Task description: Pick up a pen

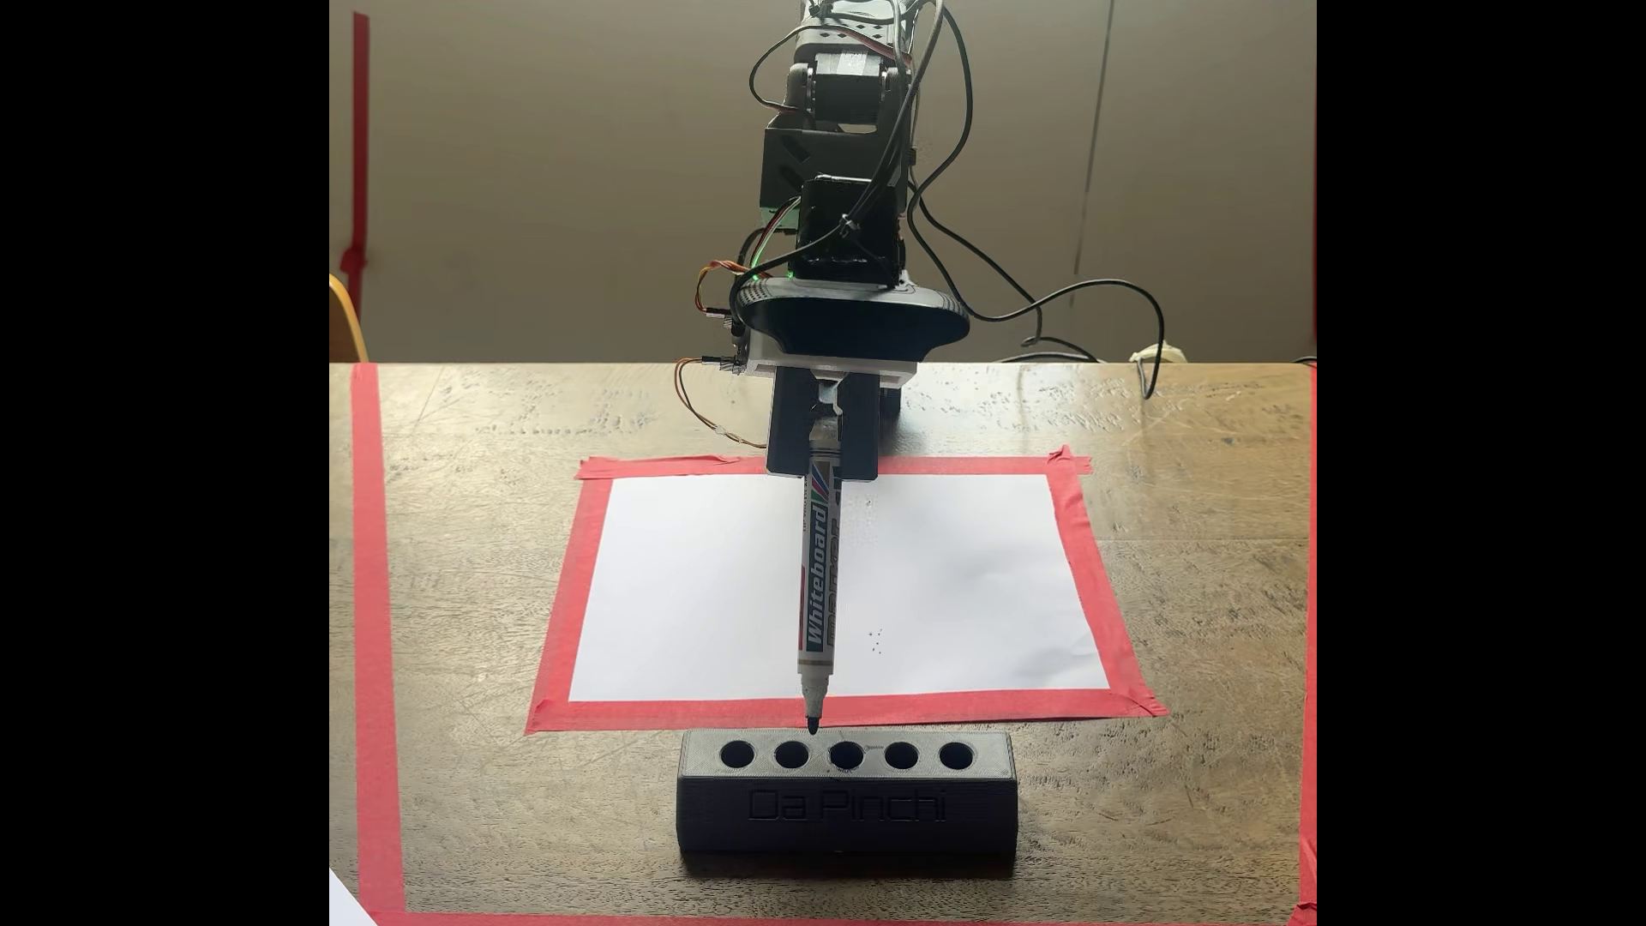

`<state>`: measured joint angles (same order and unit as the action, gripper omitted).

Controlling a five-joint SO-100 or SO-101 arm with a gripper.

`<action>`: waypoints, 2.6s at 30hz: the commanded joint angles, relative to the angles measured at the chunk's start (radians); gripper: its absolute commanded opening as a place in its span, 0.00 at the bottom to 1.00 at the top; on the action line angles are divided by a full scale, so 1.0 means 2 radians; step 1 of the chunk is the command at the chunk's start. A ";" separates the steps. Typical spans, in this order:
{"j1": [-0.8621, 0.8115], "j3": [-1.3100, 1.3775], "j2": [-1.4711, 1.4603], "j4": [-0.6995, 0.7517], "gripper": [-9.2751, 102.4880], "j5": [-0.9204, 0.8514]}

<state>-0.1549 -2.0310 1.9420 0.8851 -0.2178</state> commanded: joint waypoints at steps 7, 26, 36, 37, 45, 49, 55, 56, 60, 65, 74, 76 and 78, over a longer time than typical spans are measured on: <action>-0.011 0.044 0.150 0.149 0.08 -0.005; 0.006 0.134 0.205 0.471 0.08 -0.087; 0.006 0.061 0.189 0.469 0.08 -0.114; 0.005 0.058 0.185 0.470 0.08 -0.121; 0.005 -0.008 0.133 0.387 0.08 -0.124; 0.010 -0.022 0.131 0.341 0.08 -0.051; 0.019 -0.043 0.133 0.318 0.08 -0.039; 0.019 -0.043 0.133 0.314 0.08 -0.039; 0.018 -0.035 0.133 0.309 0.08 -0.039; 0.015 -0.026 0.133 0.315 0.08 -0.041; 0.014 0.058 0.127 0.360 0.08 -0.036; 0.014 0.071 0.125 0.359 0.08 -0.030; 0.014 0.077 0.118 0.367 0.08 -0.018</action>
<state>-0.1227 -1.9512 2.1844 1.6091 -0.2730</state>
